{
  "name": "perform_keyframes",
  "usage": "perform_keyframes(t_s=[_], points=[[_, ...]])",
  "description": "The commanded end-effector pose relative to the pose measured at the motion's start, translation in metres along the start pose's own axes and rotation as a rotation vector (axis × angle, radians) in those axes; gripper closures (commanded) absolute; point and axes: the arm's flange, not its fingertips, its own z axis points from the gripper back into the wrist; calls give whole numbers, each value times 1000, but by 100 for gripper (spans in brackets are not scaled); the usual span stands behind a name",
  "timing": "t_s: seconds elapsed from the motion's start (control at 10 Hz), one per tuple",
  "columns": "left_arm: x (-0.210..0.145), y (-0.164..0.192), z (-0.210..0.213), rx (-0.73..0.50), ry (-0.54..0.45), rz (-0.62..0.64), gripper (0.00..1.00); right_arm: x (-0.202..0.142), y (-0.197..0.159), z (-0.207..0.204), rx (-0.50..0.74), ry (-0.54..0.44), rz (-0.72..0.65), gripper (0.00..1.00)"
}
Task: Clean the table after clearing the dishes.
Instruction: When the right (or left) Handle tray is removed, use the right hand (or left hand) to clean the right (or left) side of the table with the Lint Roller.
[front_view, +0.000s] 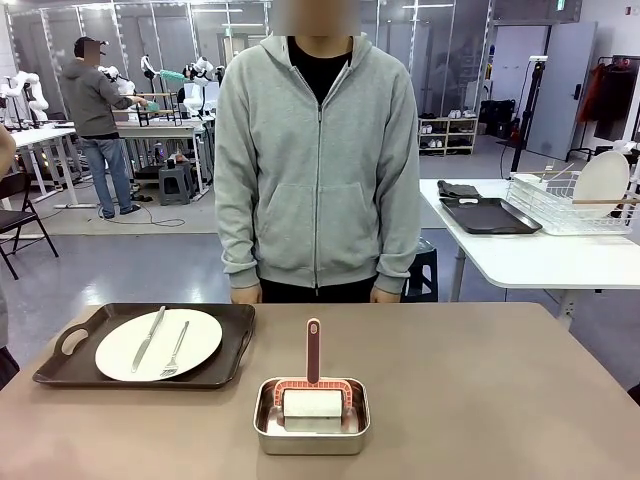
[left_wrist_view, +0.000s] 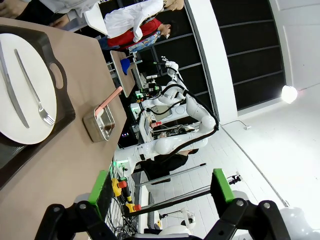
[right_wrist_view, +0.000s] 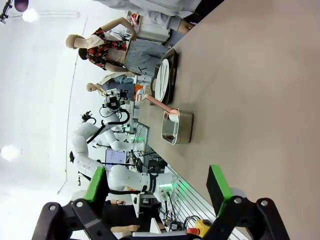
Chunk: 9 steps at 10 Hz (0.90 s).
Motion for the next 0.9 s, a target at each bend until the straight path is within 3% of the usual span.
perform_keyframes(t_s=[0.0, 0.8], points=[[-5, -4, -1, 10, -6, -16, 0, 0, 1, 1, 3, 0, -1, 0], [-5, -4, -1, 10, -6, -16, 0, 0, 1, 1, 3, 0, -1, 0]])
